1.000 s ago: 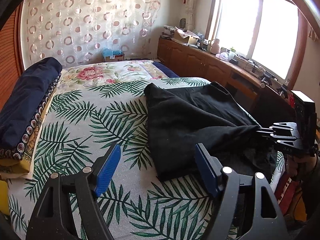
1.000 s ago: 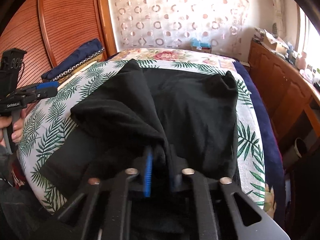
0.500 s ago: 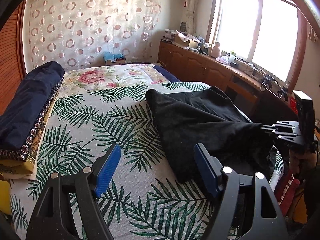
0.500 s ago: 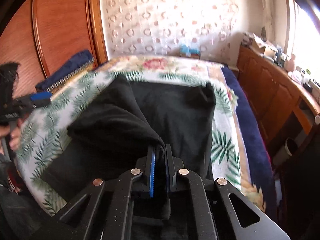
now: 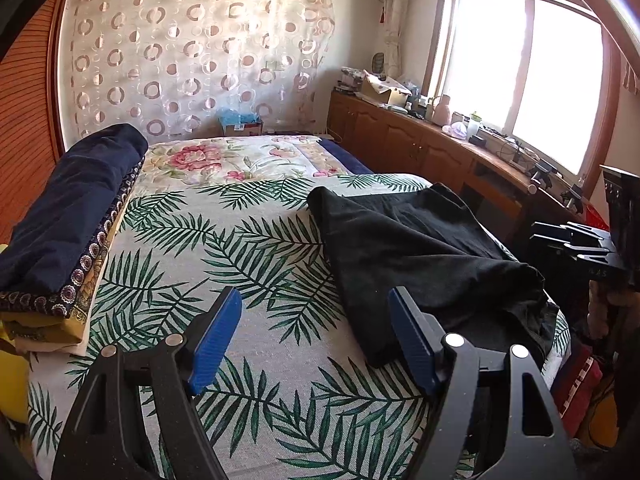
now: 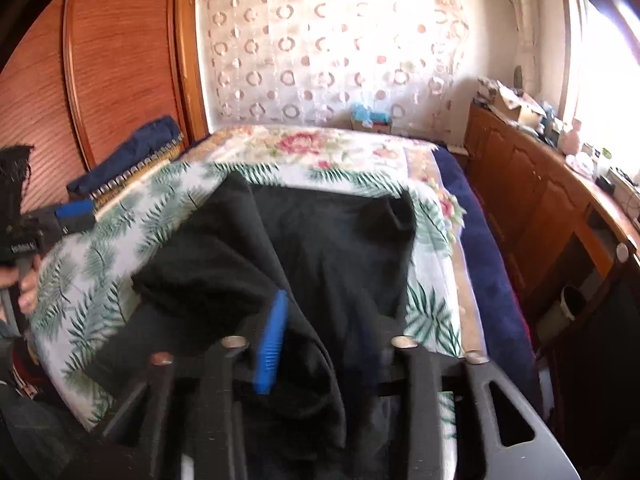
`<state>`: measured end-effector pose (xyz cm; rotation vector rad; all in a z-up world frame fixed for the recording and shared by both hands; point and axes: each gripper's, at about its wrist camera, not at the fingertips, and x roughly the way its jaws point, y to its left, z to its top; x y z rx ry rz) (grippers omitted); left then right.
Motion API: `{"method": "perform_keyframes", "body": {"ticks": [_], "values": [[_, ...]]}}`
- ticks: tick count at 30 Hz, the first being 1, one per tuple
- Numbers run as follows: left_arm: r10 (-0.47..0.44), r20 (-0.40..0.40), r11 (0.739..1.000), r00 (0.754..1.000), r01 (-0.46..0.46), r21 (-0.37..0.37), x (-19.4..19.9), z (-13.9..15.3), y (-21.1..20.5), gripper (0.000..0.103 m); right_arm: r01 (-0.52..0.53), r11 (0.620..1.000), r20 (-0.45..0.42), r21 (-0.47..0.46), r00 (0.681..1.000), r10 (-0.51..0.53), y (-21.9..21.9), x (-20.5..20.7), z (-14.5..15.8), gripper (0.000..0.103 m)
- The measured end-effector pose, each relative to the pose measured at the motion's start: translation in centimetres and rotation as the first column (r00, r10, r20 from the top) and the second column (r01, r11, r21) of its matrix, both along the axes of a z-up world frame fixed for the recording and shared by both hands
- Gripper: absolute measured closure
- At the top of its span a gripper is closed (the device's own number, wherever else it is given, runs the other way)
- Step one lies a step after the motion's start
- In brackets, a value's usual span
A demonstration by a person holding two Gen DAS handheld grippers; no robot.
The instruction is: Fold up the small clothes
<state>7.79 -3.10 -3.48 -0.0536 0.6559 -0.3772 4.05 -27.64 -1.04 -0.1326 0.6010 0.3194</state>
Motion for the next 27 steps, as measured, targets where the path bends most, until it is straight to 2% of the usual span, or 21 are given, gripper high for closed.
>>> {"method": "perform_keyframes", "body": {"ticks": [6,13,23,27], "values": [[0.028,0.009,1.0,1.0,-0.028,-0.01,-0.1,0.3,1.2,0.027,-0.145,0.989,-0.021,-0.021,0.989,0.145,5.0,1.8,-0.5,0.055],[0.052,0.021,0.999,0.998,-0.052,-0.017,-0.4,0.6,2.4,0.027,-0.313,0.949,-0.085,-0.035,0.947,0.309,11.1,4.5,-2.2,0.055],[0.078,0.009,0.997,0.997,-0.078,-0.026,-0.3,0.0,3.9,0.027,-0.436,0.898,-0.202,-0.059,0.886,0.418,15.6,7.5,-5.3,0.055],[0.083,0.01,0.996,0.996,-0.083,-0.026,-0.4,0.1,4.3,0.027,-0.462,0.883,-0.217,-0.081,0.873,0.437,17.1,7.6,-6.2,0.055]]}}
